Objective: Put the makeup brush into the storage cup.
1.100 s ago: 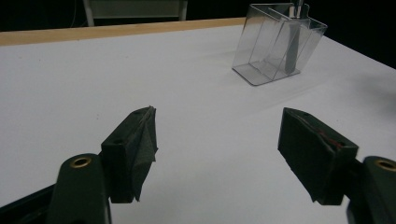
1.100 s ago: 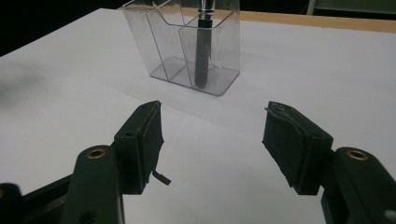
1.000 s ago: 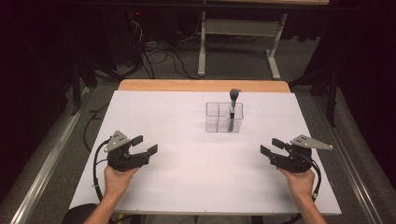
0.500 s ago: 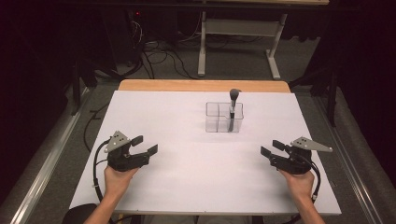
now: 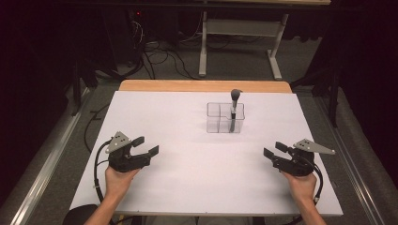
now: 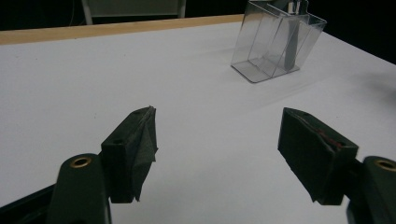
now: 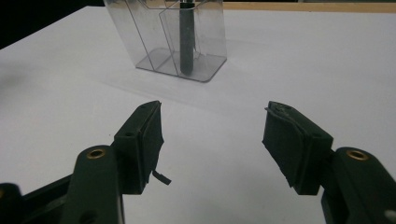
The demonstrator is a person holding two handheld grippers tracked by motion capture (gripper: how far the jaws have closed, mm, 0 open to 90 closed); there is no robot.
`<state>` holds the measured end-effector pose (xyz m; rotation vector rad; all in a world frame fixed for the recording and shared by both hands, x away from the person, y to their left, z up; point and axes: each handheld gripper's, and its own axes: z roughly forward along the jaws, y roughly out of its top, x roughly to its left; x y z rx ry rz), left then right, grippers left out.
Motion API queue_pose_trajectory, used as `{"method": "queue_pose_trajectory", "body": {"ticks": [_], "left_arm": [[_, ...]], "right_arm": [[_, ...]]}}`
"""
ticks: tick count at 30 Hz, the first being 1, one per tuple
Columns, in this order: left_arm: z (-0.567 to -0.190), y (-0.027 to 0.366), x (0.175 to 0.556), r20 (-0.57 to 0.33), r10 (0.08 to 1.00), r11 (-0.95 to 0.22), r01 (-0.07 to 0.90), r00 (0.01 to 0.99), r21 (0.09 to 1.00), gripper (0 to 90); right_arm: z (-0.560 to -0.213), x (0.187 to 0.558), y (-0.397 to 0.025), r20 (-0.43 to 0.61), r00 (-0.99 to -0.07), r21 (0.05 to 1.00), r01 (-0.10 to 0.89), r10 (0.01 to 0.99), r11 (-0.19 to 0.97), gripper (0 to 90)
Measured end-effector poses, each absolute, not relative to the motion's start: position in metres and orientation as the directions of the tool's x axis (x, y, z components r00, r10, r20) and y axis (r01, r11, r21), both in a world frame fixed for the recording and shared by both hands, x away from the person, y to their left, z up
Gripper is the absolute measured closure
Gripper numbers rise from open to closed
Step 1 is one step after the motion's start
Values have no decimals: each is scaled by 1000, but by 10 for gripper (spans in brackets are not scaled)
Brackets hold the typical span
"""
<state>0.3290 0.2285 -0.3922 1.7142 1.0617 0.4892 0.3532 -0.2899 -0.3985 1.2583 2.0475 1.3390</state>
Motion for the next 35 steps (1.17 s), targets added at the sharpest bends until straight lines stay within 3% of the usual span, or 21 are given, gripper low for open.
{"method": "queue_pose_trajectory", "body": {"ticks": [35], "left_arm": [[-393,228,330,-161,833,-96,426,529,900,283]], "right_arm": [[-406,346,-293,132,-516,884,447,846,135,376]]}}
